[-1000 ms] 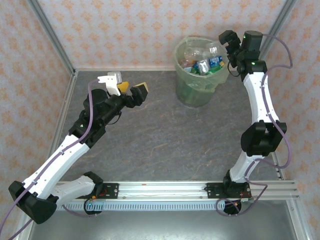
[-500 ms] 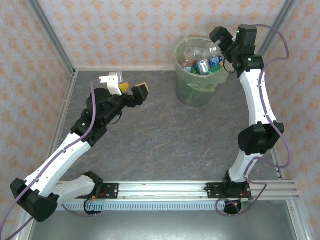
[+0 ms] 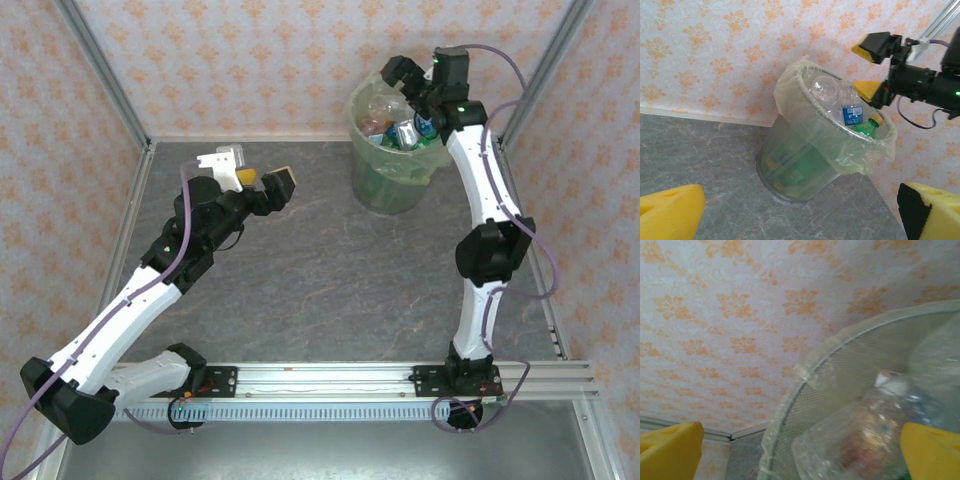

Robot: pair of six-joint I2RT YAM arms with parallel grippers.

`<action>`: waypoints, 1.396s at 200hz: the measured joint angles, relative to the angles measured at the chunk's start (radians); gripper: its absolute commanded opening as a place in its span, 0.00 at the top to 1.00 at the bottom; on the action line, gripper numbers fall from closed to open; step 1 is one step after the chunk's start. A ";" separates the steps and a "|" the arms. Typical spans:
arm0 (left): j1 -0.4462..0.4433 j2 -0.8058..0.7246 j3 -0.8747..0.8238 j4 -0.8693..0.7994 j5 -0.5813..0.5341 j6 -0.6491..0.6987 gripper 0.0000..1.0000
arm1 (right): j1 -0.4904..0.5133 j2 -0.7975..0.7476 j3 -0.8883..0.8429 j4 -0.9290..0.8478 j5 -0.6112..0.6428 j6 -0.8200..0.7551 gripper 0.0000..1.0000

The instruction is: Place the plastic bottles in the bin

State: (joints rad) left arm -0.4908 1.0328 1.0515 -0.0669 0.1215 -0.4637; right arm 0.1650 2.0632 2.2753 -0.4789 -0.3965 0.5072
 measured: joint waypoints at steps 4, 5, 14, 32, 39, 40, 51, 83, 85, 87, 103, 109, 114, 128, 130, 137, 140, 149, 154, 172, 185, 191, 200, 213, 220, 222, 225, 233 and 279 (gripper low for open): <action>0.000 -0.003 0.000 -0.002 0.000 -0.001 0.01 | 0.006 0.013 0.010 0.003 -0.004 0.000 0.00; 0.000 -0.003 0.000 -0.003 0.000 -0.001 0.01 | 0.006 0.014 0.012 0.003 -0.004 0.000 0.00; 0.000 -0.010 0.000 -0.010 -0.001 -0.003 0.01 | 0.017 0.037 0.031 0.007 -0.011 0.000 0.00; 0.000 -0.023 0.000 -0.024 -0.007 -0.007 0.01 | 0.035 0.073 0.057 0.010 -0.026 0.000 0.00; 0.000 -0.027 0.000 -0.029 -0.008 -0.007 0.01 | 0.042 0.085 0.064 0.012 -0.027 -0.005 0.00; 0.000 -0.028 0.000 -0.030 -0.008 -0.007 0.01 | 0.042 0.086 0.064 0.012 -0.027 -0.005 0.00; 0.000 -0.032 0.000 -0.034 -0.012 -0.007 0.01 | 0.045 0.094 0.070 0.021 -0.030 -0.012 0.00; 0.000 -0.036 -0.017 -0.039 -0.026 -0.007 0.01 | 0.046 0.094 0.070 0.015 -0.041 -0.031 0.00; 0.000 -0.035 -0.018 -0.039 -0.026 -0.007 0.01 | 0.046 0.094 0.070 0.014 -0.041 -0.034 0.00; 0.000 -0.035 -0.020 -0.039 -0.026 -0.007 0.01 | 0.046 0.094 0.069 0.014 -0.041 -0.036 0.00; 0.000 -0.035 -0.030 -0.044 -0.027 -0.007 0.01 | 0.046 0.087 0.053 0.016 -0.045 -0.050 0.00; 0.000 -0.034 -0.031 -0.046 -0.029 -0.007 0.01 | 0.046 0.080 0.042 0.016 -0.045 -0.058 0.00; 0.000 -0.032 -0.032 -0.047 -0.030 -0.007 0.01 | 0.046 0.073 0.032 0.018 -0.045 -0.062 0.00; 0.000 -0.028 -0.032 -0.050 -0.037 -0.007 0.01 | 0.046 0.047 0.009 0.008 -0.042 -0.068 0.00; 0.000 -0.027 -0.032 -0.051 -0.038 -0.006 0.01 | 0.046 0.043 0.006 0.006 -0.041 -0.068 0.00; 0.000 -0.025 -0.032 -0.053 -0.046 -0.006 0.01 | 0.046 0.031 0.002 -0.010 -0.041 -0.069 0.00; 0.000 -0.024 -0.032 -0.053 -0.050 -0.006 0.01 | 0.046 0.028 0.002 -0.016 -0.041 -0.069 0.00; 0.000 -0.023 -0.032 -0.056 -0.058 -0.006 0.01 | 0.048 0.019 0.002 -0.032 -0.041 -0.072 0.00; 0.000 -0.022 -0.032 -0.057 -0.064 -0.006 0.01 | 0.050 0.015 0.002 -0.040 -0.042 -0.073 0.00; 0.000 -0.020 -0.032 -0.058 -0.088 -0.006 0.01 | 0.055 0.011 0.028 -0.076 -0.041 -0.076 0.00; 0.000 -0.019 -0.032 -0.062 -0.113 -0.006 0.01 | 0.057 0.010 0.049 -0.097 -0.041 -0.079 0.00; 0.000 -0.018 -0.031 -0.067 -0.126 -0.007 0.01 | 0.057 0.004 0.053 -0.100 -0.041 -0.079 0.00; 0.000 -0.016 -0.031 -0.079 -0.148 -0.007 0.01 | 0.058 -0.010 0.053 -0.111 -0.040 -0.079 0.00; 0.000 -0.013 -0.031 -0.103 -0.187 -0.007 0.01 | 0.058 -0.040 0.045 -0.123 -0.037 -0.082 0.00; 0.000 -0.013 -0.029 -0.117 -0.209 -0.007 0.01 | 0.058 -0.067 0.029 -0.124 -0.037 -0.083 0.00; 0.000 -0.013 -0.029 -0.120 -0.217 -0.007 0.01 | 0.058 -0.074 0.024 -0.124 -0.035 -0.083 0.00; 0.000 -0.012 -0.029 -0.125 -0.229 -0.007 0.01 | 0.058 -0.092 0.009 -0.122 -0.034 -0.084 0.00; 0.001 -0.013 -0.027 -0.137 -0.262 -0.007 0.01 | 0.058 -0.135 -0.031 -0.122 -0.031 -0.087 0.00; 0.014 -0.062 -0.082 -0.167 -0.458 0.000 0.01 | 0.058 -0.513 -0.473 -0.019 0.014 -0.114 0.00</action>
State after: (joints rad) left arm -0.4763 0.9707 0.9691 -0.2340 -0.3363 -0.4637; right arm 0.2234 1.5497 1.8023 -0.4976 -0.3828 0.3935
